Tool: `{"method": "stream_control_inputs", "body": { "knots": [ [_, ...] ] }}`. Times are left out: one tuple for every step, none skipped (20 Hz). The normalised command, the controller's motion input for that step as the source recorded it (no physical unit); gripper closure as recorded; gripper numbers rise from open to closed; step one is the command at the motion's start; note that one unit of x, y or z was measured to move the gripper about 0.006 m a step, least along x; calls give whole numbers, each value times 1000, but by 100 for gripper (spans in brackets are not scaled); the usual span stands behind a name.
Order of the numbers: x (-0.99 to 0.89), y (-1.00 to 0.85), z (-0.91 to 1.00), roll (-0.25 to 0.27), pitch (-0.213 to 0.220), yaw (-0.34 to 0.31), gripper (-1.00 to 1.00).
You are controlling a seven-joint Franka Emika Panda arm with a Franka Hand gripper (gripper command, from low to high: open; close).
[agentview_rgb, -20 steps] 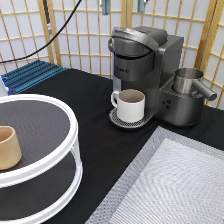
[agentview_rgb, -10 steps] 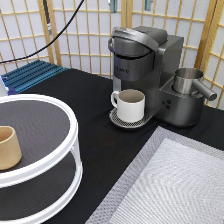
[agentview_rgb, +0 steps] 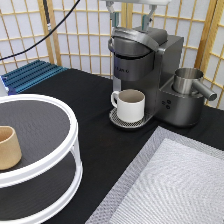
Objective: Make coffee
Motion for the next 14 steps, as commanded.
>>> {"method": "stream_control_inputs", "body": {
  "knots": [
    [360,0,-920,69,136,-186,-100],
    [314,-89,-1000,30,117,-200,-100],
    [280,-186,-1000,1,83,-216,-100],
    [343,-186,-1000,0,66,-232,-100],
    [314,-226,-1000,0,51,-230,-100],
    [297,-231,-1000,0,33,-239,-100],
    [266,-277,-1000,0,34,-235,-100],
    [91,-349,-1000,-1,0,-224,-100],
    [237,-340,-1000,0,18,-230,-100],
    [326,-229,-1000,0,25,-228,-100],
    [414,-309,-1000,0,60,-194,-100],
    [311,-169,-886,0,86,-189,-100],
    [126,-189,-783,-14,80,-206,-100],
    [0,-46,-423,-13,104,-194,-100]
  ]
}}
